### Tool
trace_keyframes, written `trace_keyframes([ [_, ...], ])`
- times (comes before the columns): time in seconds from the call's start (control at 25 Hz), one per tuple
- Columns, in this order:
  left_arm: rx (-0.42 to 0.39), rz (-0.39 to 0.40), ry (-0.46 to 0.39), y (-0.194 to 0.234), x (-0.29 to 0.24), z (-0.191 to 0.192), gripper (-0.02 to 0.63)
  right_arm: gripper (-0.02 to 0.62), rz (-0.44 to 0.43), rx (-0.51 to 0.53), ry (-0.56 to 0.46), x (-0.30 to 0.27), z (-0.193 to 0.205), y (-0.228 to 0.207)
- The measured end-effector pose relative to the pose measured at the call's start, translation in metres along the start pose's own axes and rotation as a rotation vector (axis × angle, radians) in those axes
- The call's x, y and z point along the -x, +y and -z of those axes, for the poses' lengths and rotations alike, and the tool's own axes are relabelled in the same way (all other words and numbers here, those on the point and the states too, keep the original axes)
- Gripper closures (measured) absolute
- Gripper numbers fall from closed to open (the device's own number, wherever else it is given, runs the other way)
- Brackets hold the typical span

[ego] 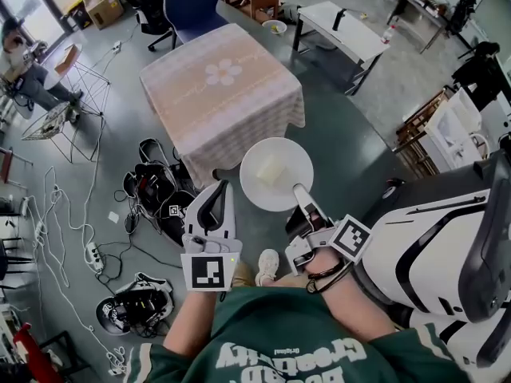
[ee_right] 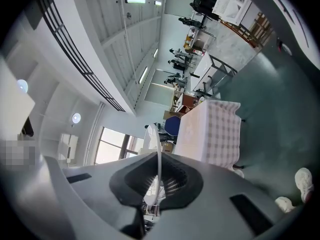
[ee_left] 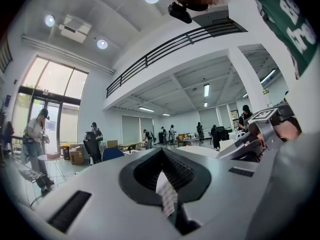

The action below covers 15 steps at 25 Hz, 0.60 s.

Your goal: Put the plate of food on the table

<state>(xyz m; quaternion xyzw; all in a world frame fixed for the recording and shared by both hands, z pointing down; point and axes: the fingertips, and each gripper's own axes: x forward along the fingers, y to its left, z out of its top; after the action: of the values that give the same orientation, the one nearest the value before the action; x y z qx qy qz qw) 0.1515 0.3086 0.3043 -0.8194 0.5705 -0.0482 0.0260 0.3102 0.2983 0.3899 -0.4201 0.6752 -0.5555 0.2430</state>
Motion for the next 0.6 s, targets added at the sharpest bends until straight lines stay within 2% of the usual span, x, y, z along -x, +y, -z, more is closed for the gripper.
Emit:
trace_keyframes([
  [0.2,0.005,-0.008,0.001,-0.012,-0.007,0.003,0.597,0.574,0.002,-0.051,-0.004,0.004,-0.009,-0.010],
  [0.48,-0.016,-0.007,-0.007,-0.014,-0.023,0.006,0.597,0.574,0.028,-0.062,0.004,-0.005,-0.017,-0.022],
  [0.6,0.005,-0.027,-0.035,-0.005,-0.031,0.005,0.597,0.574,0.033,-0.065,0.010,-0.017,-0.021,-0.023],
])
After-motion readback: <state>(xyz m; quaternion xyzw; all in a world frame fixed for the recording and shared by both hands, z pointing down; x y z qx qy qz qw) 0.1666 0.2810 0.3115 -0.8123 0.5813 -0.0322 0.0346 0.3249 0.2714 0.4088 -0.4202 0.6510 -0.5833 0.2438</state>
